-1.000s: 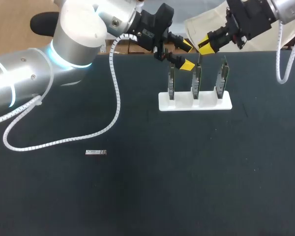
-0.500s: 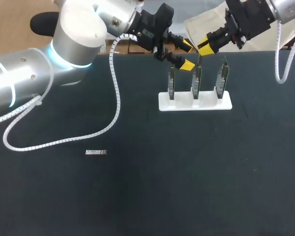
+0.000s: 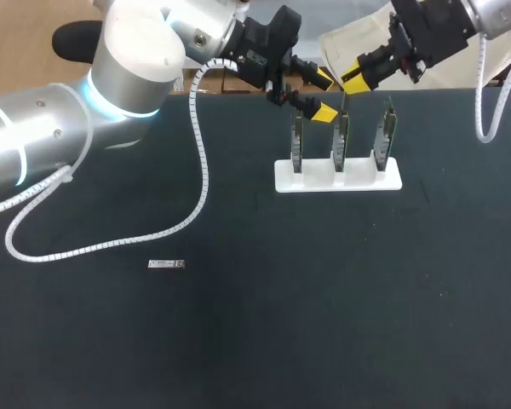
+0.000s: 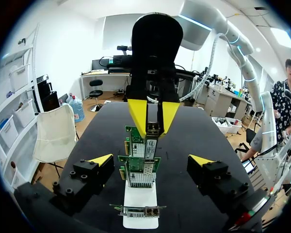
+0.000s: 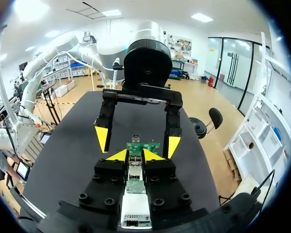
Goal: Pick up the optical module with the left hand, and insert it into the network port with the right hand.
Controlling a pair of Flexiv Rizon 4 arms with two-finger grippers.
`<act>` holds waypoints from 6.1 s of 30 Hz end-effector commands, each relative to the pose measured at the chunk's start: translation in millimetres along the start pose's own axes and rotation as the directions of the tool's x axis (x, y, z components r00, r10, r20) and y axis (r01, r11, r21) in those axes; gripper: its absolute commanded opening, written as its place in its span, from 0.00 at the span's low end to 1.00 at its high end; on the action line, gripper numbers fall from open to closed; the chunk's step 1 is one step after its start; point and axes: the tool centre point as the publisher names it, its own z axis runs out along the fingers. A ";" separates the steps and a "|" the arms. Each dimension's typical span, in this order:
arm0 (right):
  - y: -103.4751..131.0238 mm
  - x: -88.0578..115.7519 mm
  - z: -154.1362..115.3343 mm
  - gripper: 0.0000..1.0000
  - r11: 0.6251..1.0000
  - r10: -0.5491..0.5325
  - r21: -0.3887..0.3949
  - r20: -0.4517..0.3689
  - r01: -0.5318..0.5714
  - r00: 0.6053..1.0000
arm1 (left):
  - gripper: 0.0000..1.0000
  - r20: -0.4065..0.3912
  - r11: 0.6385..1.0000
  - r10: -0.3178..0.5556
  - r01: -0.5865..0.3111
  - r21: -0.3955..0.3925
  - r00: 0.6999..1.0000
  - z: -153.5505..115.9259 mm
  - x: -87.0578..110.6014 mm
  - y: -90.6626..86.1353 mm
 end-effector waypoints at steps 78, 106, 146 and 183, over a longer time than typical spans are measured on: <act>-3.5 16.7 -4.1 1.00 0.997 0.076 -0.006 0.031 -0.076 0.997 | 1.00 -0.003 1.000 0.000 0.000 0.004 1.000 0.4 -0.4 1.9; -2.9 18.5 -34.1 0.00 0.991 0.127 -0.062 0.108 -0.121 0.986 | 1.00 -0.003 1.000 0.000 0.000 0.004 1.000 0.4 -0.4 1.9; -0.4 -2.1 -4.6 0.00 0.996 0.077 -0.049 0.084 -0.073 0.994 | 1.00 -0.003 1.000 0.000 0.000 0.004 1.000 0.4 -0.4 1.9; -1.2 15.0 10.2 0.11 0.991 0.122 -0.070 0.059 -0.118 0.991 | 1.00 -0.003 1.000 0.000 0.000 0.004 1.000 0.4 -0.4 1.9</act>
